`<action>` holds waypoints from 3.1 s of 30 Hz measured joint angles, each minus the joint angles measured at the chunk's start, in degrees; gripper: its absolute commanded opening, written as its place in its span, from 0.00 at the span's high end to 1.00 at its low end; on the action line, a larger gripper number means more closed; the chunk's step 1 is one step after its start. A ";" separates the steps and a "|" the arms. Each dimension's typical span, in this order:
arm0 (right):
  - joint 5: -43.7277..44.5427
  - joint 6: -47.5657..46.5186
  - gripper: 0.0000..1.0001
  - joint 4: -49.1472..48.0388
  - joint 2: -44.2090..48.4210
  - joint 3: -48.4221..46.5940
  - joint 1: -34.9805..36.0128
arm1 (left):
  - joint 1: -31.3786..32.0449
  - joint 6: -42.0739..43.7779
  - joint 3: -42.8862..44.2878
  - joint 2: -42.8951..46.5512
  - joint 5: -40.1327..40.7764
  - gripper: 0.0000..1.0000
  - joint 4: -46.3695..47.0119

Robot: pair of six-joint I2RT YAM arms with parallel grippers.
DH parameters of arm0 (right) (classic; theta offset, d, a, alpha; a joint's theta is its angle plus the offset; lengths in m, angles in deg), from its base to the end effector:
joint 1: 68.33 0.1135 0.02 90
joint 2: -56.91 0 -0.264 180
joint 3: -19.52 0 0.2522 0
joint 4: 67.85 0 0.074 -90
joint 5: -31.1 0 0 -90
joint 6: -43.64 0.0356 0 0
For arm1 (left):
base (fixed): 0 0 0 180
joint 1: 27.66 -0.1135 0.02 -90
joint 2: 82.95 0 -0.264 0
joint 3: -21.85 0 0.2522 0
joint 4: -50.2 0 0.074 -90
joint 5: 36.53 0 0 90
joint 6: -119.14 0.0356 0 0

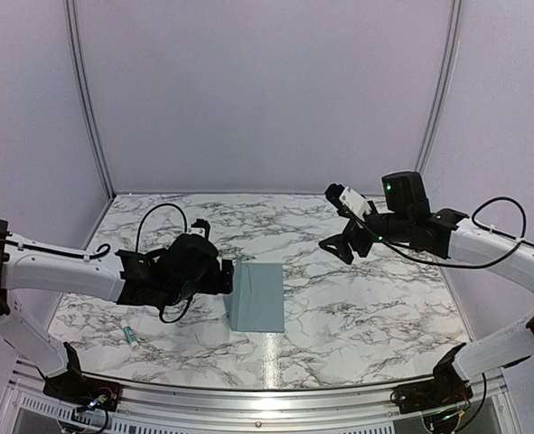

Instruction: Place the letter into the envelope and seal it

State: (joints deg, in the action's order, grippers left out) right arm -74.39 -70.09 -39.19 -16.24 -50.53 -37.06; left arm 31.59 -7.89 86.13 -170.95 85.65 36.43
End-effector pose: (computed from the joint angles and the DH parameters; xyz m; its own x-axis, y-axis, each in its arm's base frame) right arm 0.2407 0.1573 0.2955 -0.1325 -0.5342 -0.8349 -0.8167 0.5362 -0.2135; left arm 0.1821 -0.2690 0.2125 -0.5564 -0.0618 -0.8286 0.2208 0.9504 -0.2191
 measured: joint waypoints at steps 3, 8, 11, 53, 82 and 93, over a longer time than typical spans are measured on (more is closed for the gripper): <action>0.85 -0.11 0.02 -0.76 -0.15 0.85 0.00 | 0.00 2.16 0.02 3.37 2.01 0.01 -3.52; 1.22 -0.52 0.02 -0.76 -1.92 0.92 0.00 | -0.98 -2.54 0.92 8.35 9.60 0.01 -15.23; 0.52 -1.49 0.02 -0.55 -2.29 0.98 0.00 | -4.24 -6.51 2.14 8.52 11.82 0.01 -23.93; 4.26 -7.61 0.13 1.49 -6.80 1.55 5.53 | -11.58 -41.57 -22.95 22.60 -14.84 0.74 -39.23; -0.74 -6.01 0.17 10.69 -16.06 -10.51 1.18 | -9.11 -3.56 11.76 -3.08 -17.33 0.97 -16.28; -13.14 -6.08 0.22 18.01 -17.79 -23.12 -1.53 | -7.63 16.44 17.25 -5.70 -35.54 1.00 -1.14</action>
State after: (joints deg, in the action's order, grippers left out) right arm -87.52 -76.17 -21.18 -34.03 -73.66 -38.59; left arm 23.96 8.54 103.38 -176.66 50.11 35.29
